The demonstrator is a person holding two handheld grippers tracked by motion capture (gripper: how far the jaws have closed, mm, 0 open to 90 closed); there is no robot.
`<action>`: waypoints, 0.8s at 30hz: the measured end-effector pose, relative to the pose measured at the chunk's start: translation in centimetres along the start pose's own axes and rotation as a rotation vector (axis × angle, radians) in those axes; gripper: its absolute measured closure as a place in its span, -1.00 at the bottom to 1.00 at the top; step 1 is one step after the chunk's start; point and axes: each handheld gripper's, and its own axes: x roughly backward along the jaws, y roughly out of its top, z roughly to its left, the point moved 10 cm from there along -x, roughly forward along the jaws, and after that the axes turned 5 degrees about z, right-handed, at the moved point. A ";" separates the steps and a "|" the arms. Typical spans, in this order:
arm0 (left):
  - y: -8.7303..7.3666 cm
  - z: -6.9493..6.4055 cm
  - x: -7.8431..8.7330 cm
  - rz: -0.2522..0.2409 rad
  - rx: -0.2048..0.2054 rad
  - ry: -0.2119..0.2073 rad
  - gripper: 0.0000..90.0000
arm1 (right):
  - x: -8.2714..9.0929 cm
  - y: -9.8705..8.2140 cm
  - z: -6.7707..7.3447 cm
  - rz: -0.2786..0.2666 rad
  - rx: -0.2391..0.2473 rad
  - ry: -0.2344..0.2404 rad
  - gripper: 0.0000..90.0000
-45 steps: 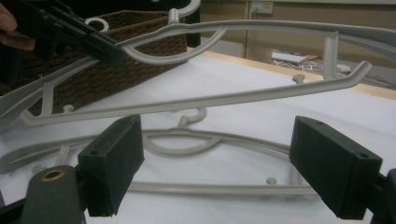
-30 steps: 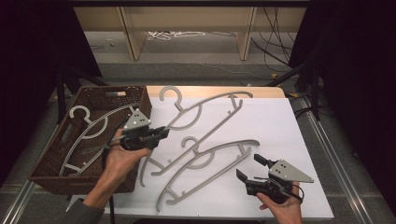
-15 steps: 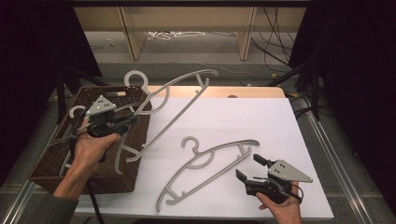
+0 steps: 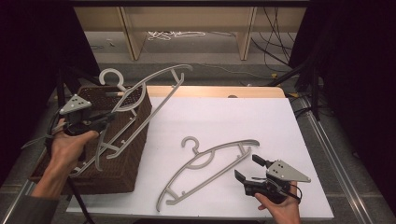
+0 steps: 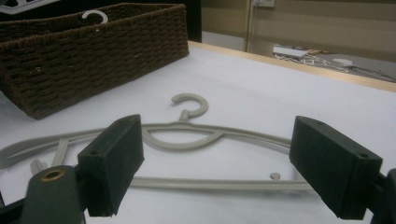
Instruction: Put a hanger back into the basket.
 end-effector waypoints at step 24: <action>-3.3 8.5 1.9 0.003 0.032 0.134 0.82 | 0.0 -0.3 -0.2 0.026 0.008 -0.010 -0.59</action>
